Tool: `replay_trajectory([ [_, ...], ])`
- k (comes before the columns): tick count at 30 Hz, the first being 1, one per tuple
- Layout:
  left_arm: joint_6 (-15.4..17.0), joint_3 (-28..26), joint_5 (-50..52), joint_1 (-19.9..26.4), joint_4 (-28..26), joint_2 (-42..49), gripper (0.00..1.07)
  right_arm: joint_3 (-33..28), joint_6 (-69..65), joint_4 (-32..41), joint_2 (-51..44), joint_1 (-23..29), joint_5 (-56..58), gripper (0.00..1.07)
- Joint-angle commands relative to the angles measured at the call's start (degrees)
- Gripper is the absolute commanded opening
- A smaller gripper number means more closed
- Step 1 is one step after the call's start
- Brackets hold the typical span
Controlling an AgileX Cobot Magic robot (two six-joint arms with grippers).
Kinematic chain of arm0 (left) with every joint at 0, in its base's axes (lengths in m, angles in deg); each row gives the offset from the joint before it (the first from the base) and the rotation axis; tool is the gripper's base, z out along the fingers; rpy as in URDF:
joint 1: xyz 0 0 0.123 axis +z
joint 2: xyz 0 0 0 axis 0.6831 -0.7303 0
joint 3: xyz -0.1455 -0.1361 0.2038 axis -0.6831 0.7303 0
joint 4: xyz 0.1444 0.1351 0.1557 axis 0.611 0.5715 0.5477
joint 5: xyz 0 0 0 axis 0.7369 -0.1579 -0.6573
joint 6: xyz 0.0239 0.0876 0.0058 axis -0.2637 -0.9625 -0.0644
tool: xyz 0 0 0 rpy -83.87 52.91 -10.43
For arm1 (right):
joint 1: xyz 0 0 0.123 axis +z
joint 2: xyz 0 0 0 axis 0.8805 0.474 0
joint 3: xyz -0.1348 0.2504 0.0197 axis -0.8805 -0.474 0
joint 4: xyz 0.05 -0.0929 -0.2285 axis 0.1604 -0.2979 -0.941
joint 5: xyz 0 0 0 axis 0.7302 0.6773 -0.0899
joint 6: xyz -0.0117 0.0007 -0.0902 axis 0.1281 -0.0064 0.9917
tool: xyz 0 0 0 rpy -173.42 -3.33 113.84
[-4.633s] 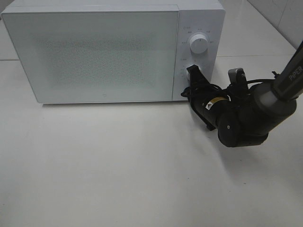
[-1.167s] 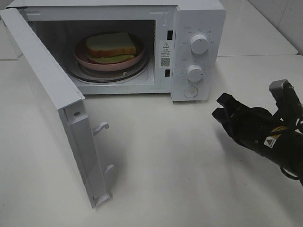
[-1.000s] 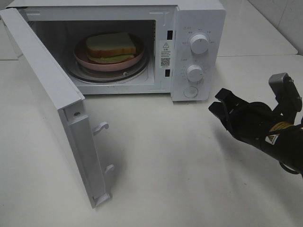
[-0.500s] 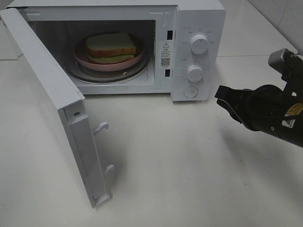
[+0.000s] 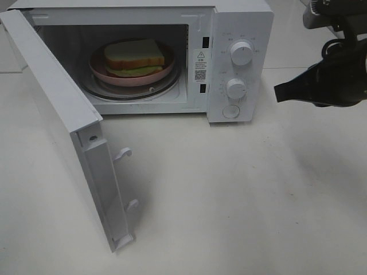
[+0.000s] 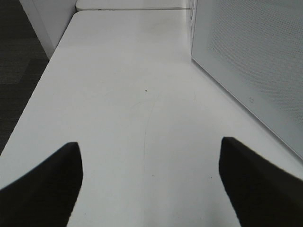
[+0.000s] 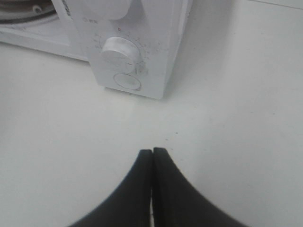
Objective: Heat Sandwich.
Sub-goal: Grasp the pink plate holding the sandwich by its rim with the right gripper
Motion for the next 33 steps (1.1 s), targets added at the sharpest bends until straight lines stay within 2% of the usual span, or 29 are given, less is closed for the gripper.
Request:
replay_trajectory([
  [1, -0.1, -0.3, 0.3, 0.0, -0.1, 0.3, 0.74, 3.6, 8.1, 0.2, -1.5, -0.1, 8.6, 0.00],
  [6, -0.1, -0.3, 0.3, 0.0, -0.1, 0.3, 0.74, 7.3, 19.4, 7.4, -1.6, -0.1, 16.0, 0.00],
  [7, -0.1, -0.3, 0.3, 0.0, -0.1, 0.3, 0.74, 9.4, 27.7, 13.1, -1.5, -0.1, 20.3, 0.00],
  [9, -0.1, -0.3, 0.3, 0.0, -0.1, 0.3, 0.74, 11.2, 36.0, 17.9, -1.5, -0.1, 24.6, 0.00],
  [10, -0.1, -0.3, 0.3, 0.0, -0.1, 0.3, 0.74, 13.1, 44.5, 23.0, -1.5, -0.1, 29.2, 0.00],
  [11, -0.1, -0.3, 0.3, 0.0, -0.1, 0.3, 0.74, 13.1, 44.5, 23.0, -1.5, -0.1, 29.2, 0.00],
  [15, -0.1, -0.3, 0.3, 0.0, -0.1, 0.3, 0.74, 14.4, 65.5, 29.0, -1.5, 1.6, 33.2, 0.01],
  [17, -0.1, -0.3, 0.3, 0.0, -0.1, 0.3, 0.74, 14.4, 68.4, 29.0, -1.5, 2.6, 33.3, 0.01],
  [20, -0.1, -0.3, 0.3, 0.0, -0.1, 0.3, 0.74, 14.4, 81.3, 28.8, -1.0, 6.5, 33.4, 0.01],
  [24, -0.1, -0.3, 0.3, 0.0, -0.1, 0.3, 0.74, 14.4, 88.4, 28.6, 0.2, 9.2, 32.4, 0.02],
  [28, -0.1, -0.3, 0.3, 0.0, -0.1, 0.3, 0.74, 14.5, 88.9, 28.6, 1.7, 10.9, 30.4, 0.05],
  [32, -0.1, -0.3, 0.3, 0.0, -0.1, 0.3, 0.74, 14.5, 88.9, 28.6, 4.0, 12.7, 28.6, 0.14],
  [33, -0.1, -0.3, 0.3, 0.0, -0.1, 0.3, 0.74, 14.5, 88.9, 28.6, 5.2, 13.5, 27.4, 0.23],
])
